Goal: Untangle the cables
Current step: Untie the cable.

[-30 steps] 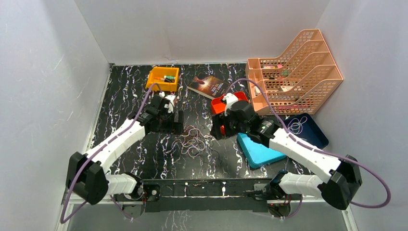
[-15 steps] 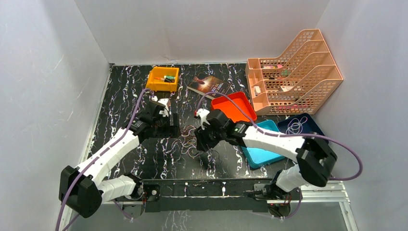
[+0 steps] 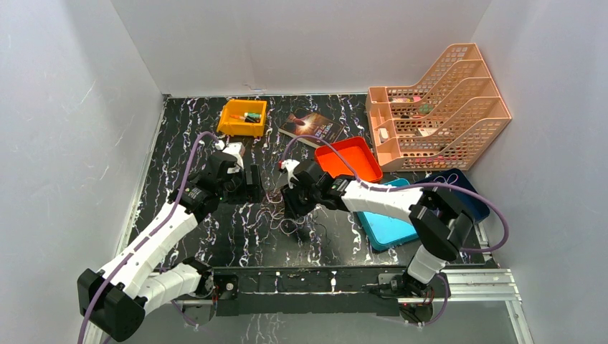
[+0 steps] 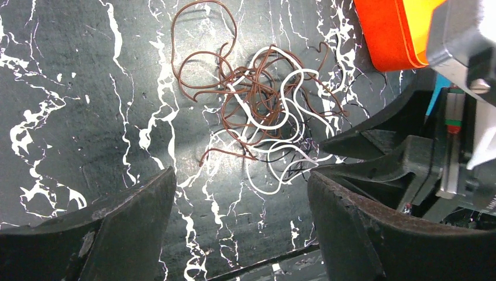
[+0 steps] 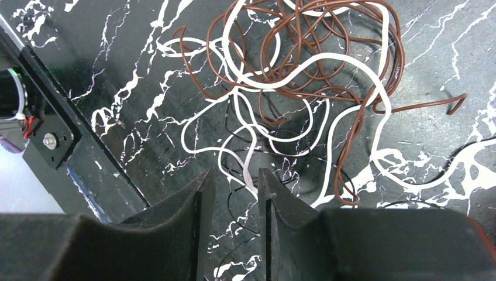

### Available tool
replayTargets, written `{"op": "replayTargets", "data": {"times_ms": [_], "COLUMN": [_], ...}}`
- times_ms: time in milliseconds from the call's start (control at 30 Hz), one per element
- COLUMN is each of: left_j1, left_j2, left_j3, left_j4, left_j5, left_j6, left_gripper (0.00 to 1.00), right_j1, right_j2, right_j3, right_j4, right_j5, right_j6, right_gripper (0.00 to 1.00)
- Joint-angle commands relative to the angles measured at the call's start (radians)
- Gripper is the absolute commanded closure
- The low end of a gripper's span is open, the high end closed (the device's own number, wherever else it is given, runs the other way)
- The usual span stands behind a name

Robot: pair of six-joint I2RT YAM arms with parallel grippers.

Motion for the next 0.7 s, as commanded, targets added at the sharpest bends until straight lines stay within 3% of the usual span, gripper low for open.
{"op": "replayTargets", "data": {"times_ms": [0, 133, 267, 500, 667], "left_j1": [-0.003, -0.004, -0.003, -0.003, -0.004], "left_j2": [-0.026, -0.036, -0.039, -0.112, -0.153], "left_j3": [0.009, 0.008, 0.009, 0.002, 0.013], "left_j4": [-0.001, 0.000, 0.002, 0.048, 0.052], "left_j5": [-0.018, -0.024, -0.018, 0.015, -0.002], "left_j6": [-0.002, -0.001, 0.004, 0.016, 0.013], "left_gripper": [0.18, 0.18, 0.17, 0.12, 0.05], "right_j1": [0.006, 0.013, 0.016, 0.017, 0.017], "right_j2": [0.032, 0.066, 0.094, 0.066, -0.023], "right_j3": [0.053, 0.057, 0.064, 0.070, 0.072], "right_j4": [0.039, 0.036, 0.033, 0.040, 0.035], "right_j5": [-0.010, -0.016, -0.006, 0.029, 0.088], "right_j6": [0.042, 0.052, 0.058, 0.068, 0.063], "right_gripper": [0.57, 0.55, 0.61, 0.84, 0.93]}}
